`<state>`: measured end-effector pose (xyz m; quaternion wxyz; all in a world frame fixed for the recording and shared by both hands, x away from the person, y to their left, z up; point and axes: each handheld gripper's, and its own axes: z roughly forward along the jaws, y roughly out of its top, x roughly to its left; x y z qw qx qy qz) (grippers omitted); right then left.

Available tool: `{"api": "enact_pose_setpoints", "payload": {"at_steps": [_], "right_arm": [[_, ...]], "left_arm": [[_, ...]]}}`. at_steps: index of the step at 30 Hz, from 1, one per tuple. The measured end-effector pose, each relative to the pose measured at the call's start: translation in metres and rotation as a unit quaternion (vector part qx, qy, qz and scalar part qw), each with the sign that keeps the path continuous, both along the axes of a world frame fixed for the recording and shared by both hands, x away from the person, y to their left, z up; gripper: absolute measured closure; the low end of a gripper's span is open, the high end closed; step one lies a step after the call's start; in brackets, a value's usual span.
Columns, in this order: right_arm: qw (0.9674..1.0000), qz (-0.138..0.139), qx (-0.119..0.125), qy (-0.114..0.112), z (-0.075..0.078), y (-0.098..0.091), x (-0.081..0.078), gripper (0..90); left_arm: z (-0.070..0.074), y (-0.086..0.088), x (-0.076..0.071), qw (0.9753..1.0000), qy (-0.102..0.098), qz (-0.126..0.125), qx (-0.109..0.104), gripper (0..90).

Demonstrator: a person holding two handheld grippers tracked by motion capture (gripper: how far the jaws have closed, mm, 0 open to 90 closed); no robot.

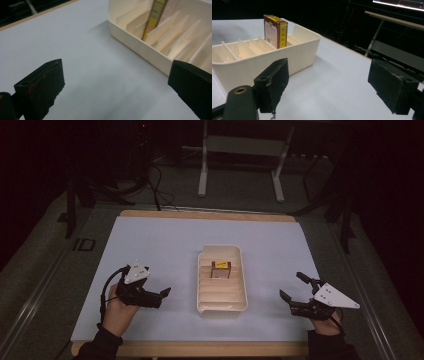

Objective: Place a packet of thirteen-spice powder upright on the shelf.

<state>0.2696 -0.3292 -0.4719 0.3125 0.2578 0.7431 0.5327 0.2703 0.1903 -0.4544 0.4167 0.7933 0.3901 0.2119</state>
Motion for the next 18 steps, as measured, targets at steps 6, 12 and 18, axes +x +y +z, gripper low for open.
{"api": "enact_pose_setpoints", "payload": {"at_steps": [6, 12, 18], "right_arm": [[1.0, 0.001, -0.002, -0.004, 0.001, 0.001, 0.0, 17.1], [1.0, 0.001, -0.002, -0.004, 0.0, 0.0, 0.001, 17.1], [1.0, 0.001, -0.004, -0.004, 0.0, 0.0, 0.001, 17.1]], "left_arm": [[-0.01, 0.013, -0.008, 0.999, -0.005, -0.01, -0.043, 1.0], [-0.016, 0.02, -0.021, 0.9995, -0.018, -0.009, -0.025, 1.0], [-0.022, 0.025, -0.034, 0.9995, -0.027, -0.006, -0.016, 1.0]]}}
